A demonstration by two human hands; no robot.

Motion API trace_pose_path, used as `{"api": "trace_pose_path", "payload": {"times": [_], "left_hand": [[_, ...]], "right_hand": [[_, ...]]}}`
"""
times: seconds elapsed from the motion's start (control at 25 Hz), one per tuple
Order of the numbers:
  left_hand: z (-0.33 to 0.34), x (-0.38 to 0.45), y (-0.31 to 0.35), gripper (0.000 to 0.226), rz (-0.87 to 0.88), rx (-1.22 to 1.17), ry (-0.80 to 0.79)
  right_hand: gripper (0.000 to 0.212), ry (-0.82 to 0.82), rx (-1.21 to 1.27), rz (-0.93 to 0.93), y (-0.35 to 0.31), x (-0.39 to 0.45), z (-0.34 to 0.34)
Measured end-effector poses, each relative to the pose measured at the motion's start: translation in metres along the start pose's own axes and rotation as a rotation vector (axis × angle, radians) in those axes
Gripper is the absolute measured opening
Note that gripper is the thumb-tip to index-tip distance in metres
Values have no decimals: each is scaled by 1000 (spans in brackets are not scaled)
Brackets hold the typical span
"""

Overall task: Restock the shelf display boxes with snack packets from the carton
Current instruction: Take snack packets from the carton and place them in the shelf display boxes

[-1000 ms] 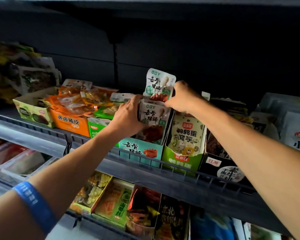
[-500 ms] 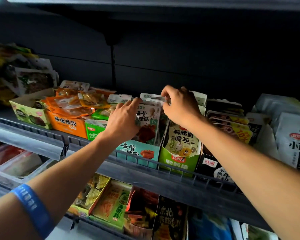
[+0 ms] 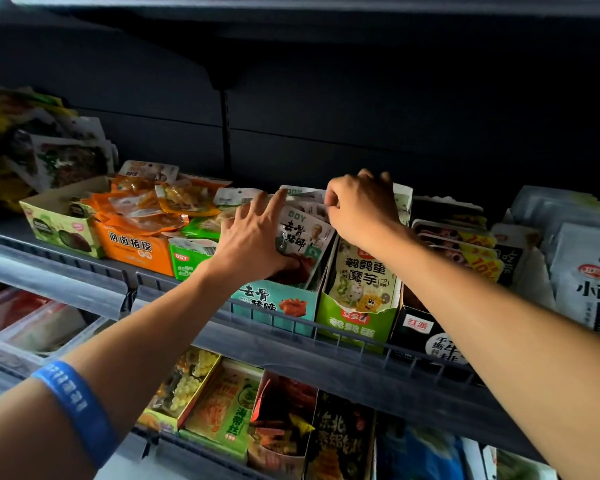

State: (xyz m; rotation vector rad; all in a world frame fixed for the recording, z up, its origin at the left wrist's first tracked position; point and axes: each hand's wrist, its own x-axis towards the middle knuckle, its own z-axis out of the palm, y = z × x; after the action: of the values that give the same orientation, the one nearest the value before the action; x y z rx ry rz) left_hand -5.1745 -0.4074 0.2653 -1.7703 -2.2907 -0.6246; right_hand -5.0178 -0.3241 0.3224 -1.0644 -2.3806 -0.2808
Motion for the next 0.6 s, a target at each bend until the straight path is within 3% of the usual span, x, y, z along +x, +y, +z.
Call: {"api": "trace_pose_path", "payload": {"times": [0.24, 0.36, 0.4, 0.48, 0.6], "left_hand": [[4, 1, 0, 111, -51, -9, 69], [4, -1, 2, 102, -37, 23, 65], [4, -2, 3, 97, -38, 27, 90], [1, -4, 4, 93, -56, -6, 151], [0, -7, 1, 104, 6, -81, 173]], "right_hand": [[9, 20, 182, 74, -2, 8, 6], [13, 169, 56, -274, 3, -16, -2], [18, 119, 8, -420, 2, -23, -8], [31, -142, -117, -575, -8, -35, -14], [51, -520, -313, -519, -27, -39, -15]]}}
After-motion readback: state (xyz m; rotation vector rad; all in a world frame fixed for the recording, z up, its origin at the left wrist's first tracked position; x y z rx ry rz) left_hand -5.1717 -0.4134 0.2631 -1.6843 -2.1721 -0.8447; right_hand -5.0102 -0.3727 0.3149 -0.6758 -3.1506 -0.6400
